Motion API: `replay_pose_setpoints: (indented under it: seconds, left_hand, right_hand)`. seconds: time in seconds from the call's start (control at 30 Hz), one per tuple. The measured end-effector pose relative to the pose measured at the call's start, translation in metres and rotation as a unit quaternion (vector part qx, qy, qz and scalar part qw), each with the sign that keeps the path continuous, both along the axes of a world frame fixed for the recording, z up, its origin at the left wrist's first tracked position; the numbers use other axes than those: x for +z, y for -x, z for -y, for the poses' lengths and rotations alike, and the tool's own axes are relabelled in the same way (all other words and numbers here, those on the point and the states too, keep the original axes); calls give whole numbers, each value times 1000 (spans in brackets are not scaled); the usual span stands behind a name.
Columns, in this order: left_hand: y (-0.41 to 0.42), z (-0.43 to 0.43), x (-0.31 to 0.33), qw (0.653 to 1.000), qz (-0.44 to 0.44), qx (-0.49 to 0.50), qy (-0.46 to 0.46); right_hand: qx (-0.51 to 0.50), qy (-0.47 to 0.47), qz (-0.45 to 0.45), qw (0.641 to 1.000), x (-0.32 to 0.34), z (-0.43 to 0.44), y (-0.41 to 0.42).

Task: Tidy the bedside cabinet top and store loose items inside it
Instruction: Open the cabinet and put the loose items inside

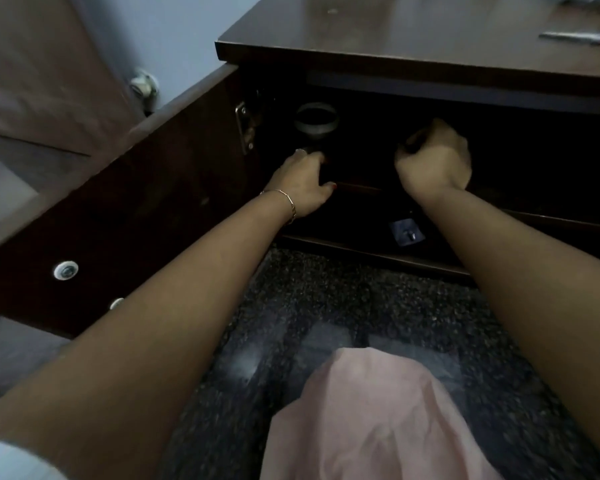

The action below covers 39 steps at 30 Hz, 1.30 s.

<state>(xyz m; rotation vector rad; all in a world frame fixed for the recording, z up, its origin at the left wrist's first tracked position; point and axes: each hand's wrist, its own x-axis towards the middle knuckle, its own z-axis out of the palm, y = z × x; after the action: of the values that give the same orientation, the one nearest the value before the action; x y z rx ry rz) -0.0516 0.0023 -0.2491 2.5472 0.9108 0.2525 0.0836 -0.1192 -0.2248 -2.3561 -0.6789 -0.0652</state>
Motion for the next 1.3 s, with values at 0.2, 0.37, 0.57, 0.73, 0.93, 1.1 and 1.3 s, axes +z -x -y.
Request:
replay_pose_setpoints:
  seconds: [0.2,0.37,0.57,0.73,0.93,1.1,1.3]
  left_hand:
    - [-3,-12,-8,1000,-8,-14,-14]
    - [-8,-15,-8,1000,-2,1,-1]
    - [-16,-17,-4,999,-36,1,-4]
    - [-23,-19,-6,997,-69,10,-20]
    - [-22,-17,-1,996,-83,1,-23]
    - [-11,8,11,982,8,-3,-187]
    - [-9,45,39,928,187,-125,-296]
  right_hand:
    - [-11,-33,-109,993,-2,-35,-7]
    - [-37,-38,-126,991,-6,-48,-17]
    - [-49,-26,-119,991,-16,-52,-34]
    - [-48,-31,-146,988,-15,-57,-36]
    - [-23,-47,-122,991,-14,-40,-39]
    - [84,11,-55,995,1,-14,-35]
    - [303,136,0,943,26,42,-15]
